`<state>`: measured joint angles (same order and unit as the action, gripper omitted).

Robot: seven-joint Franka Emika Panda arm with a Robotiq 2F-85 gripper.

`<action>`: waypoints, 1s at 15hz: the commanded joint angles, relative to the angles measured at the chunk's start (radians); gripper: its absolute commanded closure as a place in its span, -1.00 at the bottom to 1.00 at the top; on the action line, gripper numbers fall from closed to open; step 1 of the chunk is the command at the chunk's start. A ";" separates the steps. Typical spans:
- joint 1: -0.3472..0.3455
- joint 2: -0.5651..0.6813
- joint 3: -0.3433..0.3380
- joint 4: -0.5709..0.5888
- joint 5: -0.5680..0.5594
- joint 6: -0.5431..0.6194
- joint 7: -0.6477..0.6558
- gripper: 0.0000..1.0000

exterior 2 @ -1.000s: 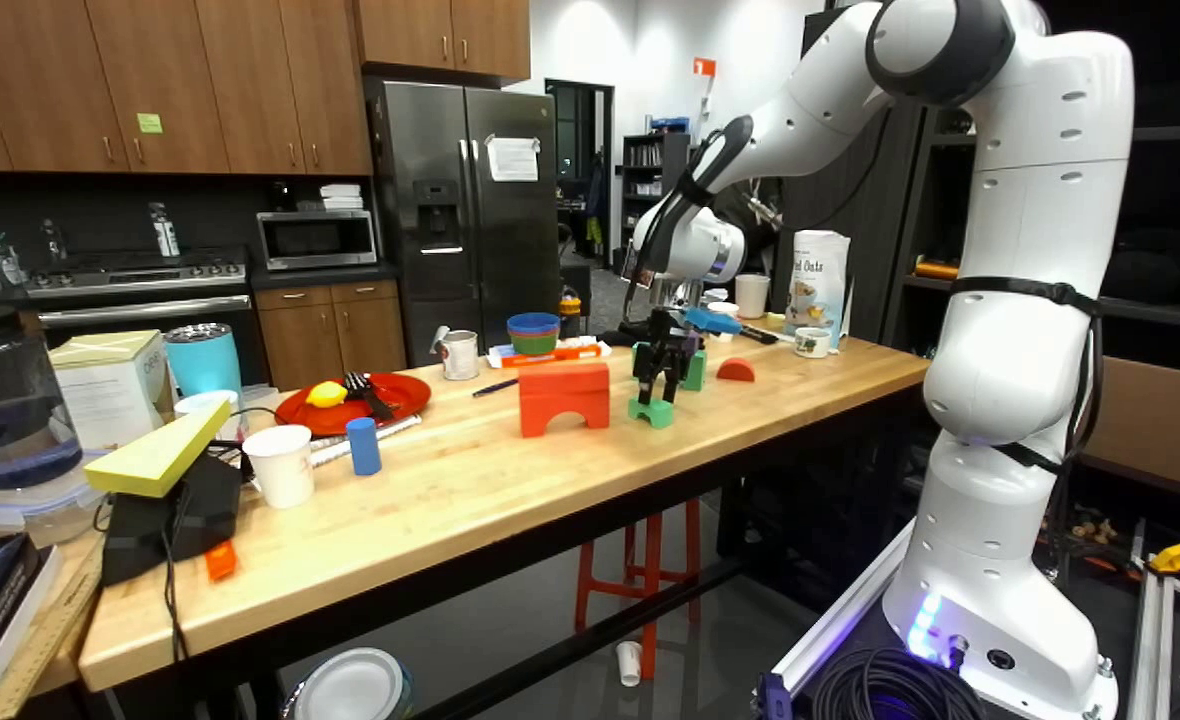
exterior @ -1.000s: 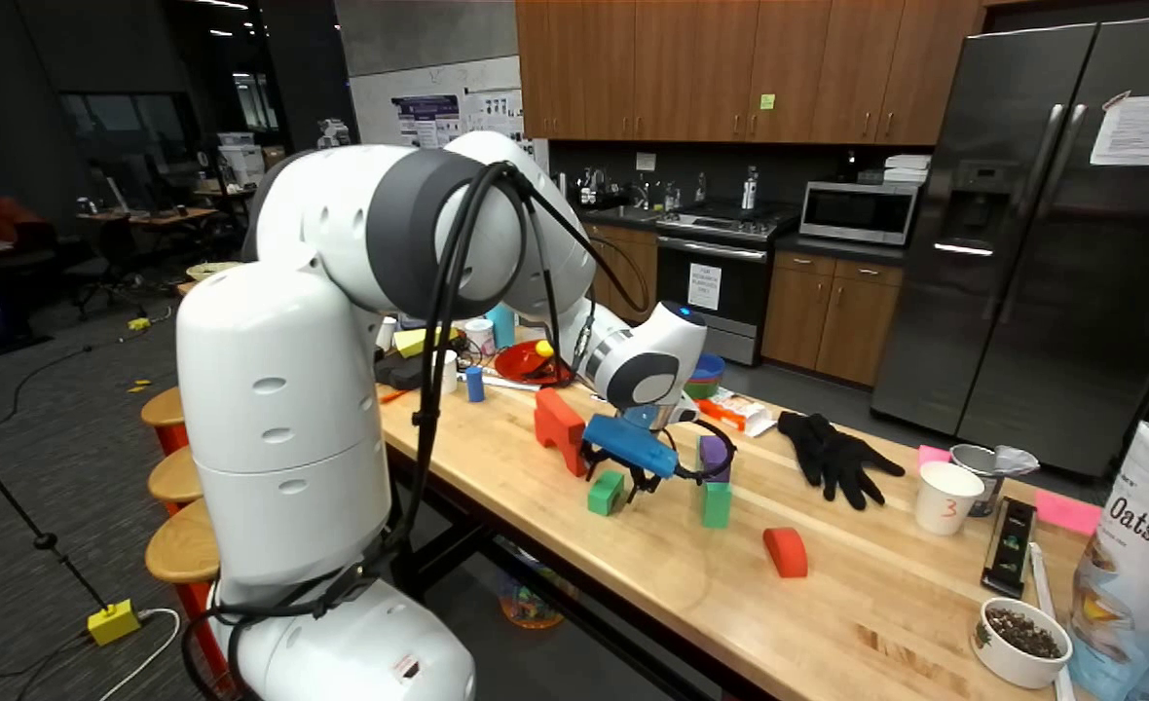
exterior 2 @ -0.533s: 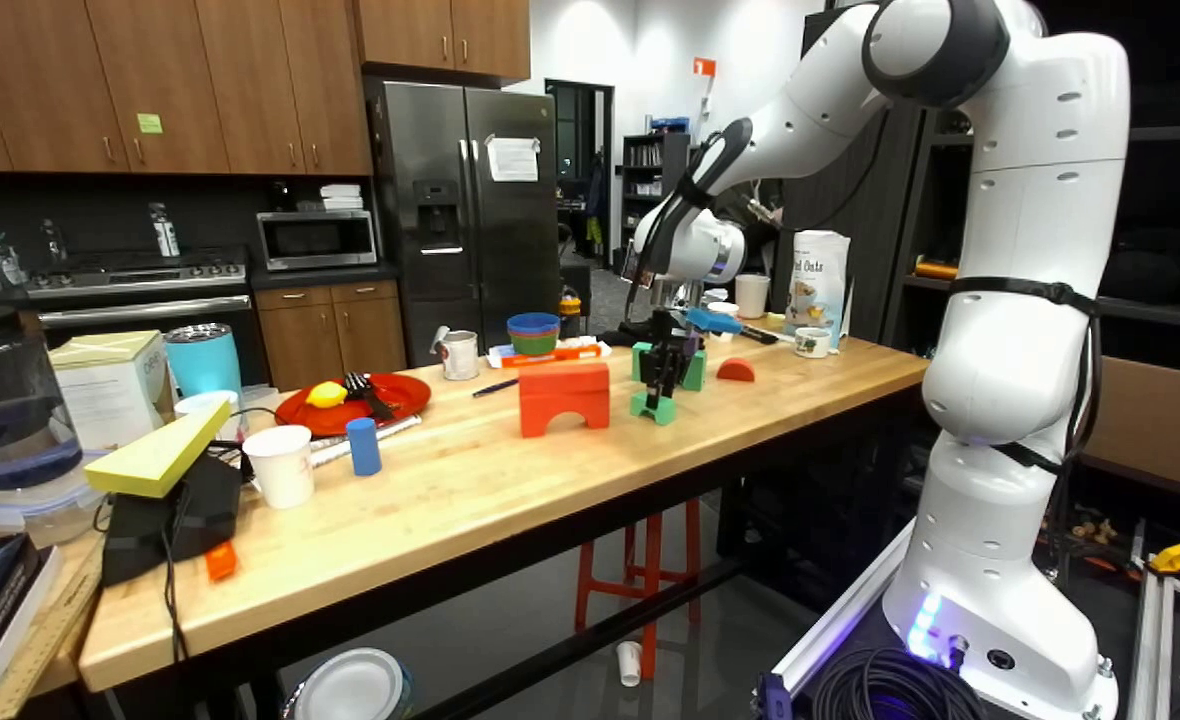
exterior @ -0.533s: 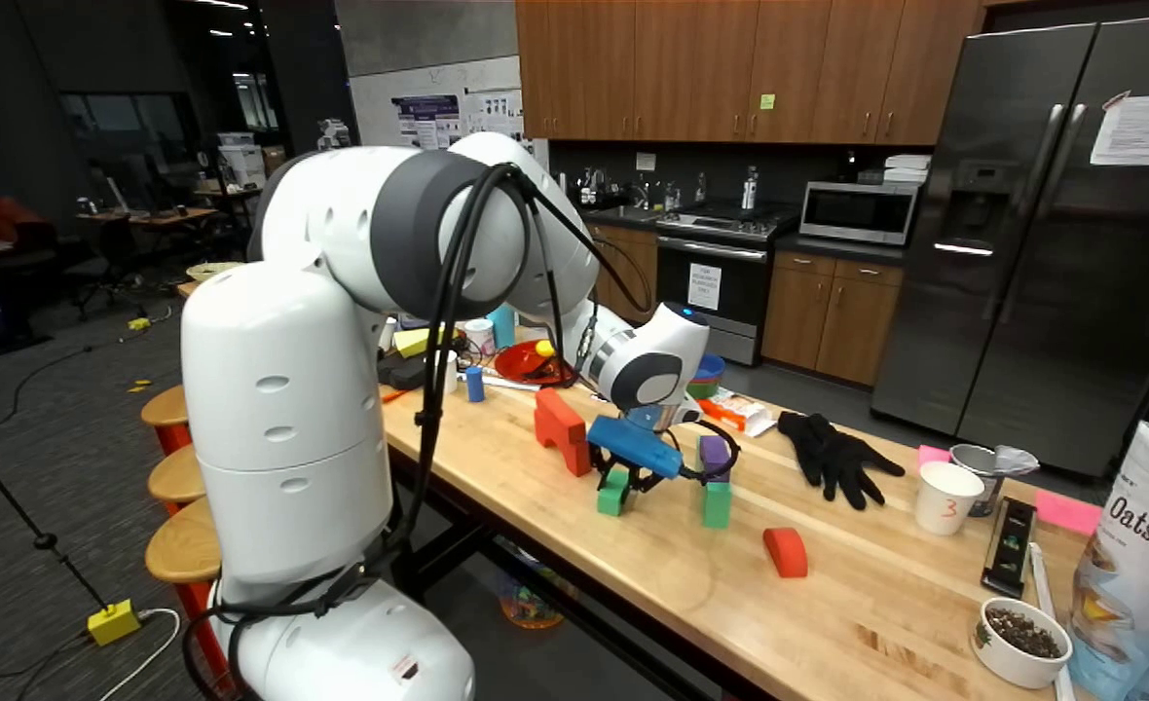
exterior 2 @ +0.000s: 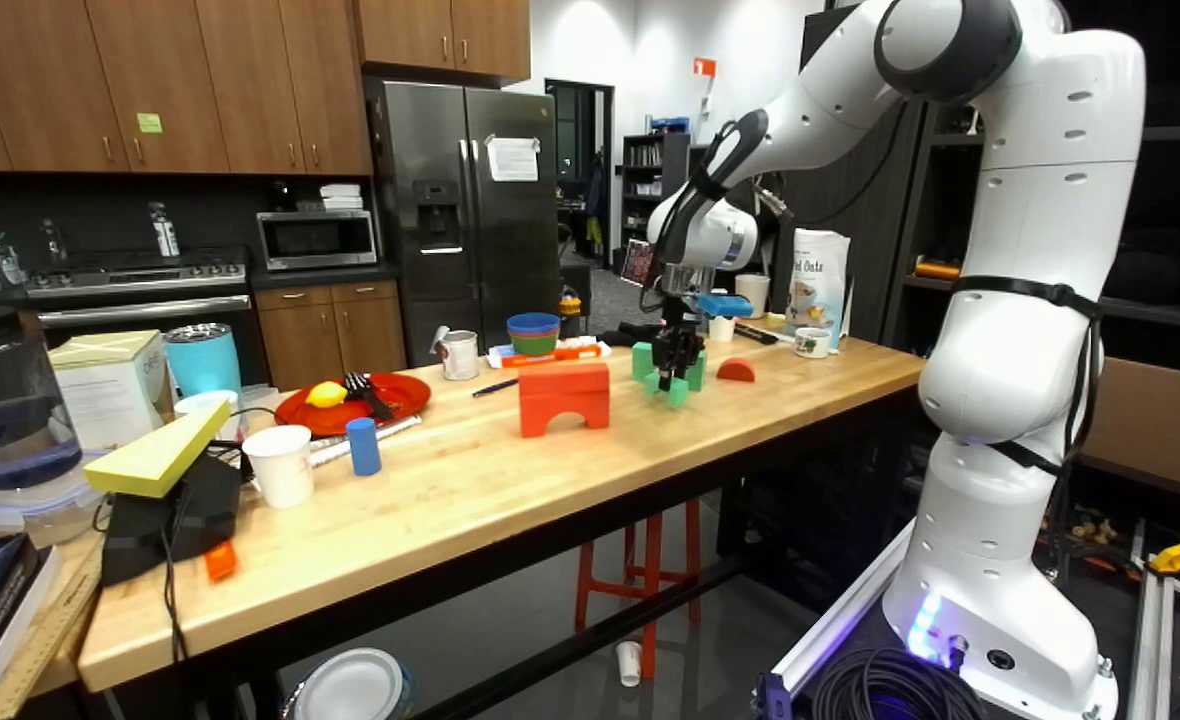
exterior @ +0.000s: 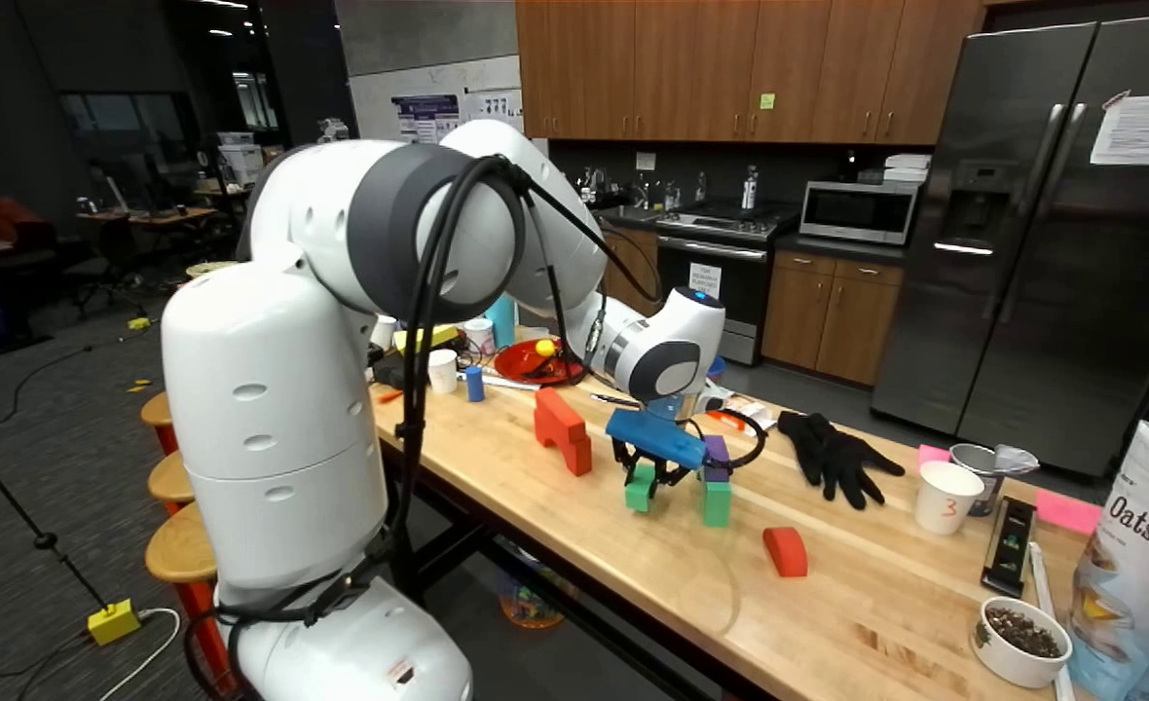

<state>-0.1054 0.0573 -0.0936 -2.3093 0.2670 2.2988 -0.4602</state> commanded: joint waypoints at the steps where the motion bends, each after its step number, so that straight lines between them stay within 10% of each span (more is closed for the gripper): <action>1: -0.019 -0.114 -0.021 -0.042 -0.094 0.025 0.058 0.68; 15: -0.029 -0.289 -0.042 -0.098 -0.304 0.050 0.215 0.68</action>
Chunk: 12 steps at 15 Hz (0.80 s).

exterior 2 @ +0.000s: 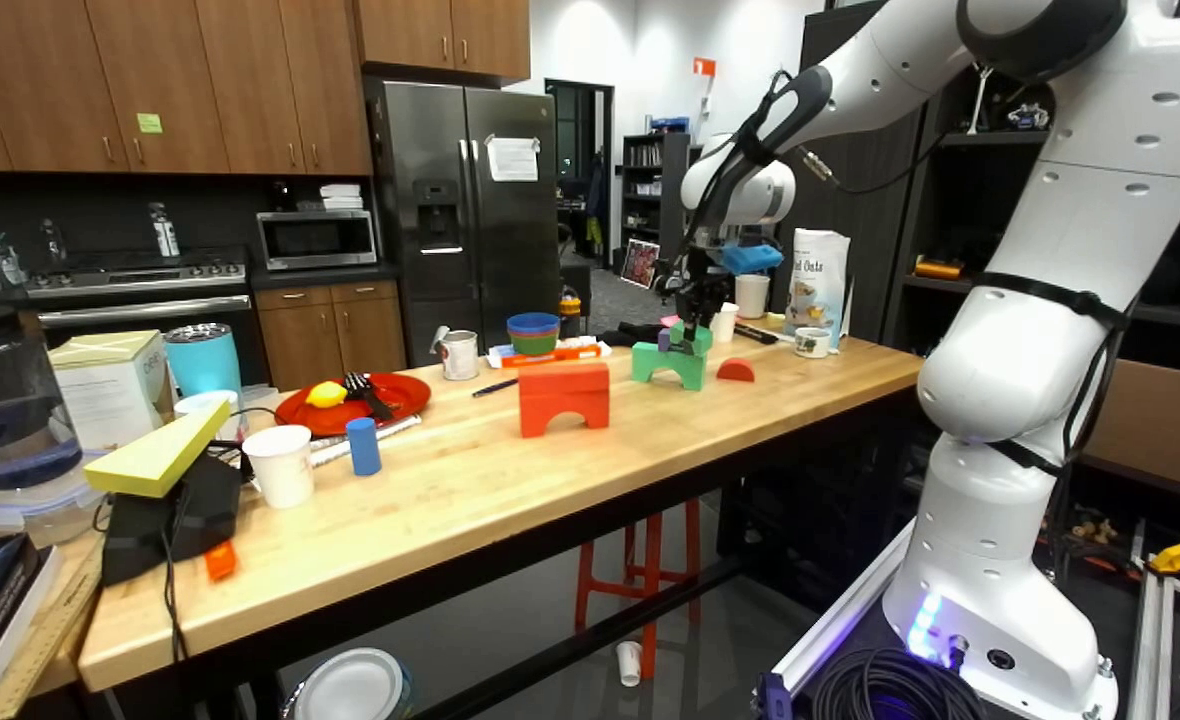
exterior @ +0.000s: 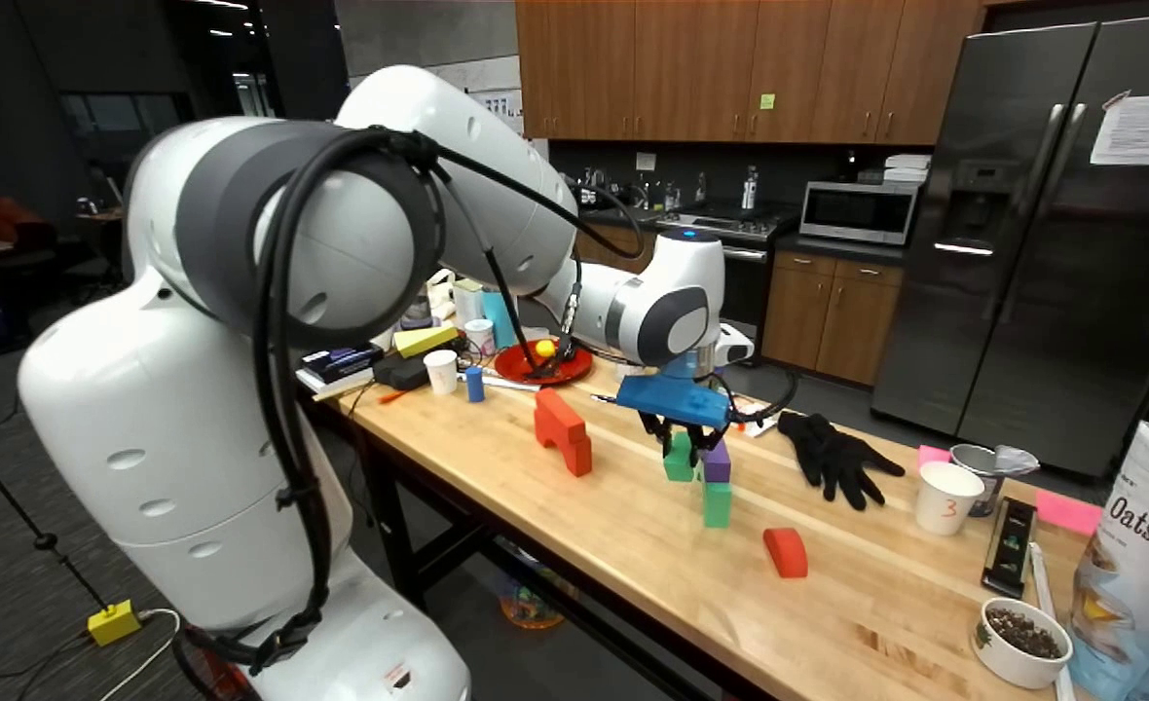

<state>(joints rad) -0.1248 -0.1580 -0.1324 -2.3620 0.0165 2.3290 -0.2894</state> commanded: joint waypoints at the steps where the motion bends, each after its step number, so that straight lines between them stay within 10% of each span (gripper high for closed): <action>1: -0.012 -0.091 -0.005 -0.053 -0.074 0.025 0.054 0.68; 12: -0.022 -0.272 -0.035 -0.106 -0.189 0.039 0.005 0.68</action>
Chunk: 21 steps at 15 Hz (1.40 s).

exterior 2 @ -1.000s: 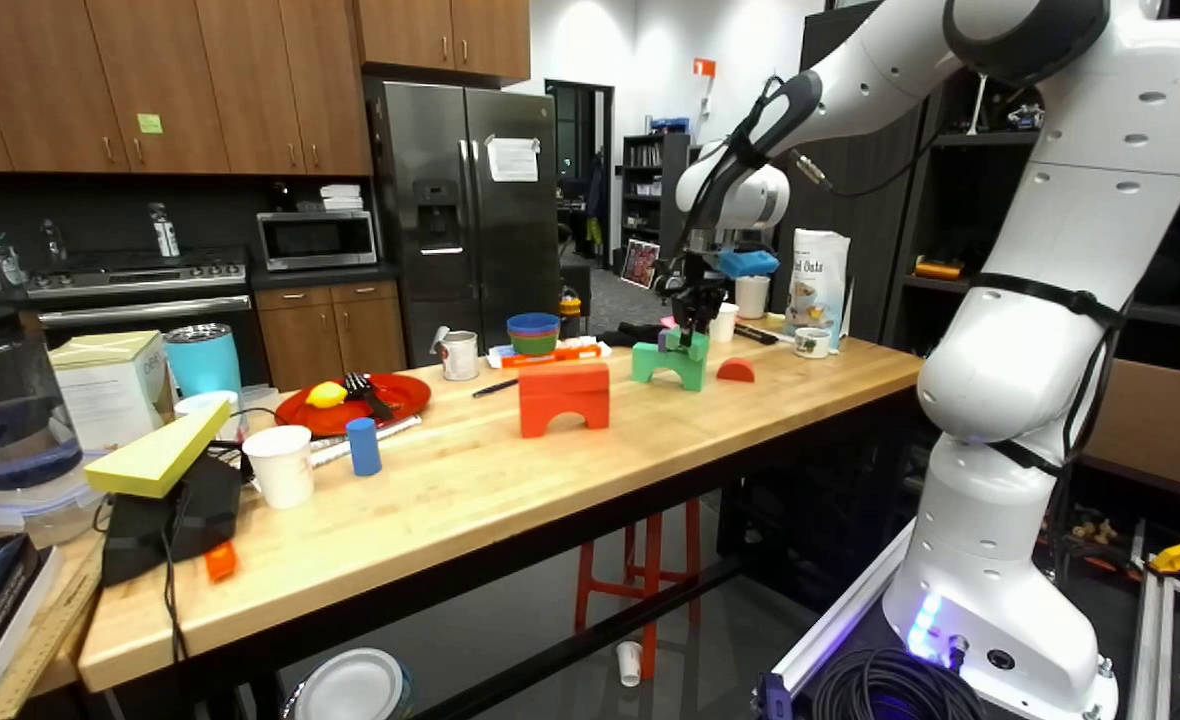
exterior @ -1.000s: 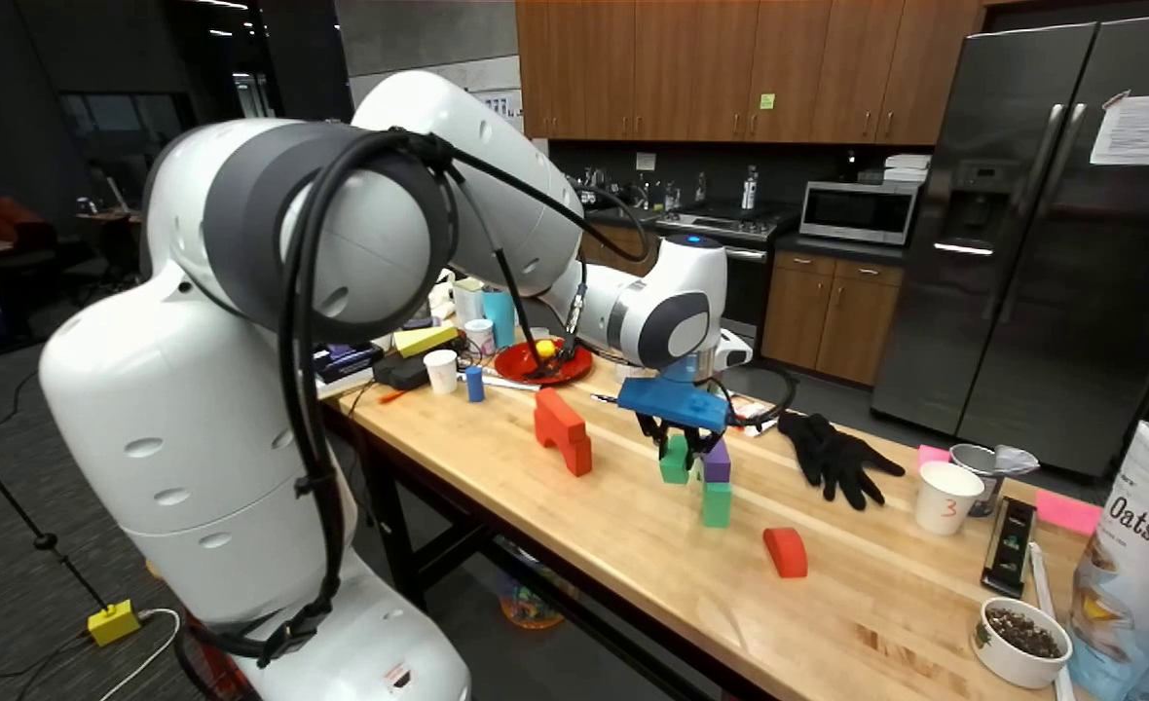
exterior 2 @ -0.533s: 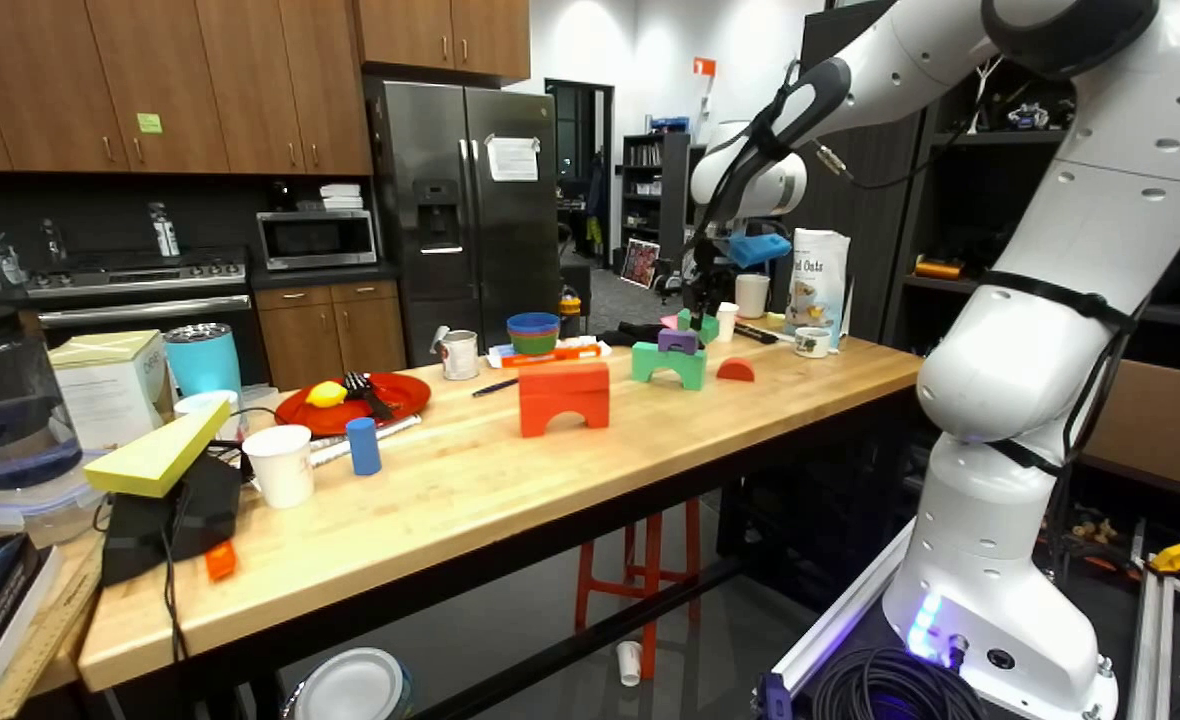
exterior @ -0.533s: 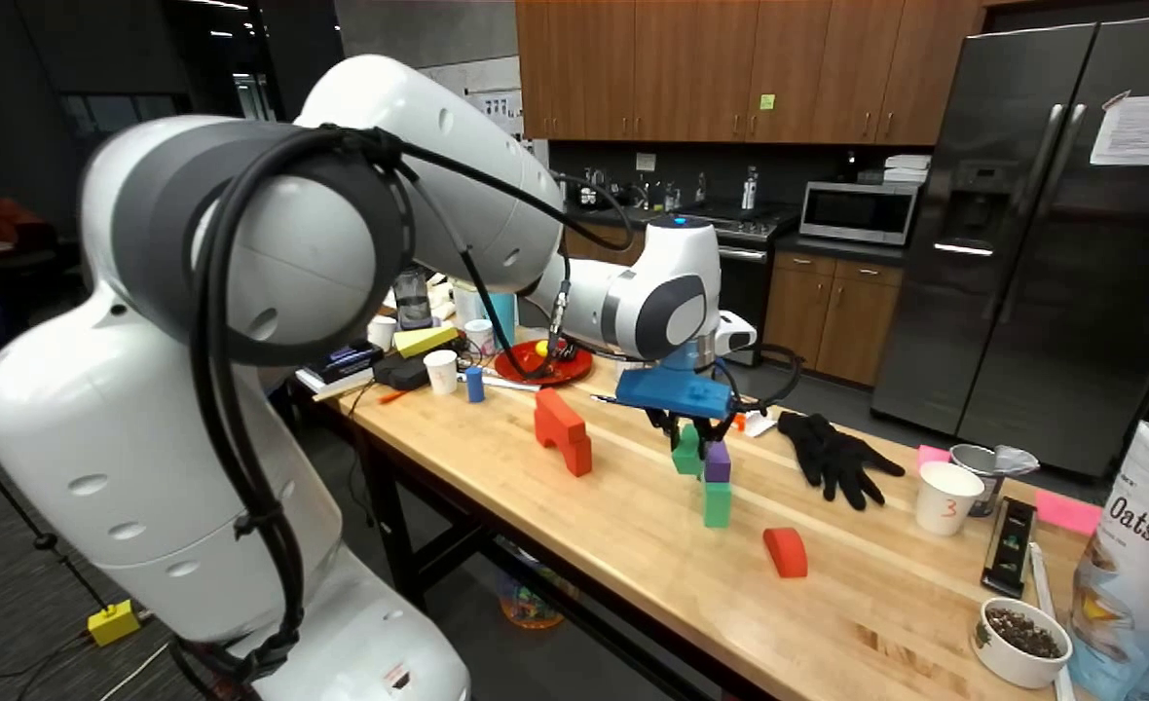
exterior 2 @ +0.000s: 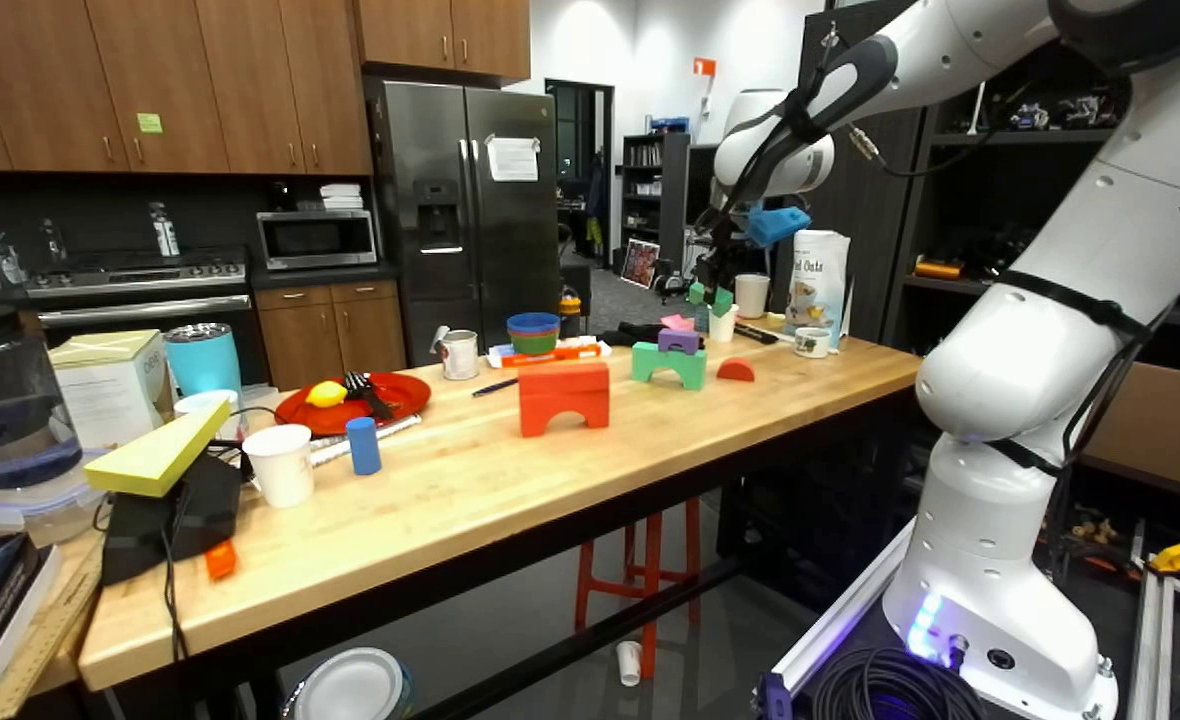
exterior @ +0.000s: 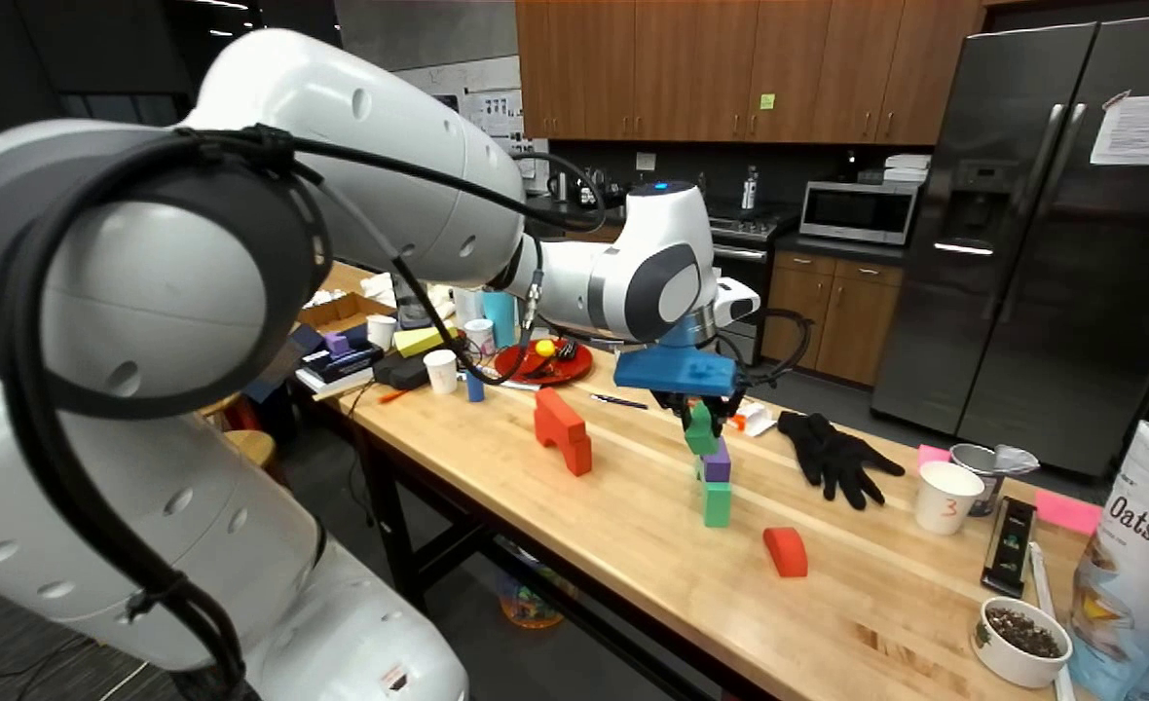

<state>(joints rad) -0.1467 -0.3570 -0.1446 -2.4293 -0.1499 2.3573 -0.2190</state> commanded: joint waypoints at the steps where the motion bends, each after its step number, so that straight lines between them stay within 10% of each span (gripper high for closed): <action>1: 0.007 -0.088 -0.037 -0.043 -0.016 0.008 -0.108 0.68; 8: 0.016 -0.099 -0.072 -0.031 -0.017 -0.006 -0.236 0.68; 9: 0.016 -0.101 -0.073 -0.031 -0.019 -0.006 -0.238 0.18; 17: 0.016 -0.094 -0.072 -0.031 -0.019 -0.007 -0.237 0.18; 18: 0.016 -0.094 -0.072 -0.031 -0.019 -0.006 -0.237 0.68; 21: 0.052 -0.111 -0.109 -0.046 0.029 -0.007 -0.331 0.68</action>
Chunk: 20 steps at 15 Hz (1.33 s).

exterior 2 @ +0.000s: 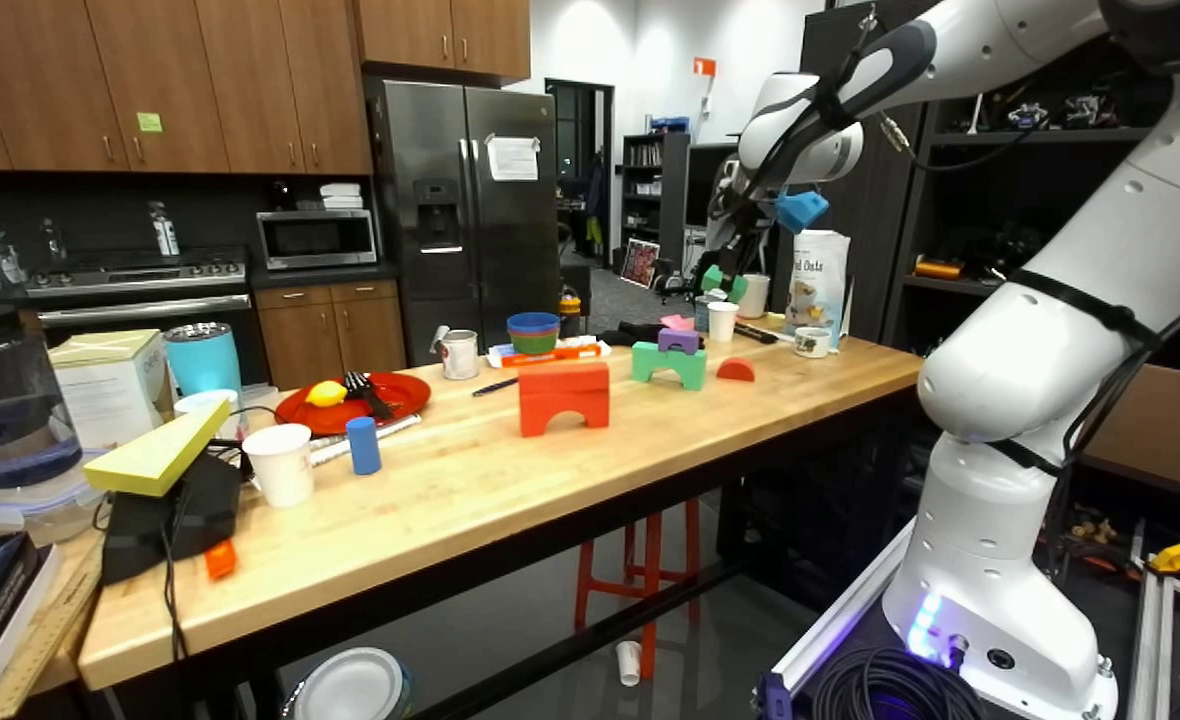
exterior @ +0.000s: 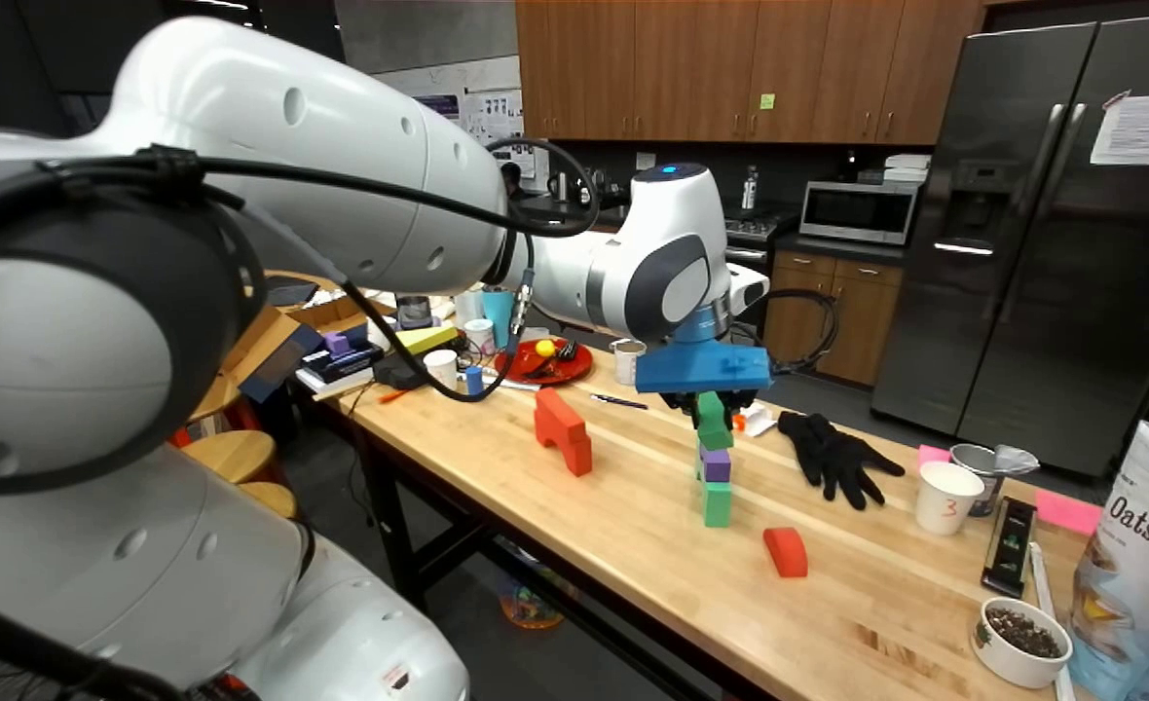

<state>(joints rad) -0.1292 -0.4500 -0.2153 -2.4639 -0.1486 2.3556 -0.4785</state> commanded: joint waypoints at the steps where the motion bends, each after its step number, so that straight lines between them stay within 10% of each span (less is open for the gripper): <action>1: 0.044 -0.022 -0.050 -0.012 0.037 -0.021 -0.101 0.68; 11: 0.018 -0.011 -0.094 0.002 0.022 -0.084 -0.277 0.68; 20: 0.072 0.102 -0.167 0.099 0.233 -0.058 -0.489 0.68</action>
<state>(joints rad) -0.0778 -0.4044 -0.3595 -2.4156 0.0239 2.2955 -0.8939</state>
